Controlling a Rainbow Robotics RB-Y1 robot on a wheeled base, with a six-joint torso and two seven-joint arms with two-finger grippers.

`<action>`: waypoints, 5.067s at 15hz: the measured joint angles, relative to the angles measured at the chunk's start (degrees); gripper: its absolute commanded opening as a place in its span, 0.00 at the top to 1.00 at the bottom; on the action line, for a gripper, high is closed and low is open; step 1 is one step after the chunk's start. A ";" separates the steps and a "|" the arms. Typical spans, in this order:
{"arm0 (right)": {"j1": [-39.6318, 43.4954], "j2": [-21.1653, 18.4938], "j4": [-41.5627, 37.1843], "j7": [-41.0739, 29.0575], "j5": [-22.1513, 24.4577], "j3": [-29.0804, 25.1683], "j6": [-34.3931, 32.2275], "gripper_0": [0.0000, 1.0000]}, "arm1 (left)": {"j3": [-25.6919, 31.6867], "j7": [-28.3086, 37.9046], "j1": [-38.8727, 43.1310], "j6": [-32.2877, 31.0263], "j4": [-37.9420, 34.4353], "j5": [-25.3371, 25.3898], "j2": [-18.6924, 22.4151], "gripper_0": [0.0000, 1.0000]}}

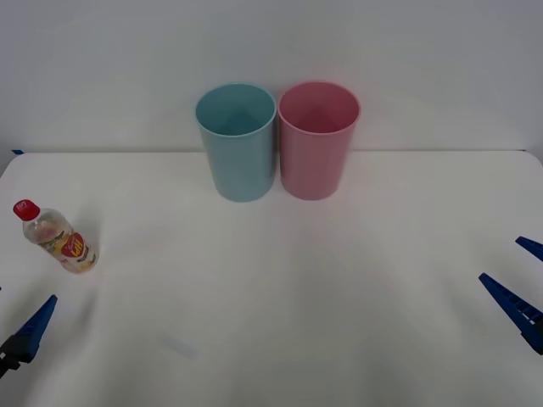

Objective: Grasp the object on the table and drop it into the matching bin: aluminum can to the light blue bin, PET bottle to the pink bin.

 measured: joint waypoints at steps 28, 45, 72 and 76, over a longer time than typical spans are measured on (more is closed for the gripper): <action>0.00 -0.01 0.00 0.01 0.00 0.00 0.00 0.00 | -4.91 -3.55 -22.51 9.28 20.42 0.59 -0.22 0.00; 0.00 -0.01 0.00 0.00 0.00 0.00 0.00 0.00 | -5.53 -4.63 -30.08 9.21 27.87 -0.73 -0.43 1.00; 0.00 -0.01 0.00 0.01 0.00 0.00 0.00 0.00 | -3.16 11.99 -13.56 0.34 -9.55 2.43 -0.32 1.00; 0.00 -0.01 0.00 0.01 0.00 0.00 0.00 0.00 | -2.49 17.96 -14.76 -2.14 -13.09 0.71 0.24 1.00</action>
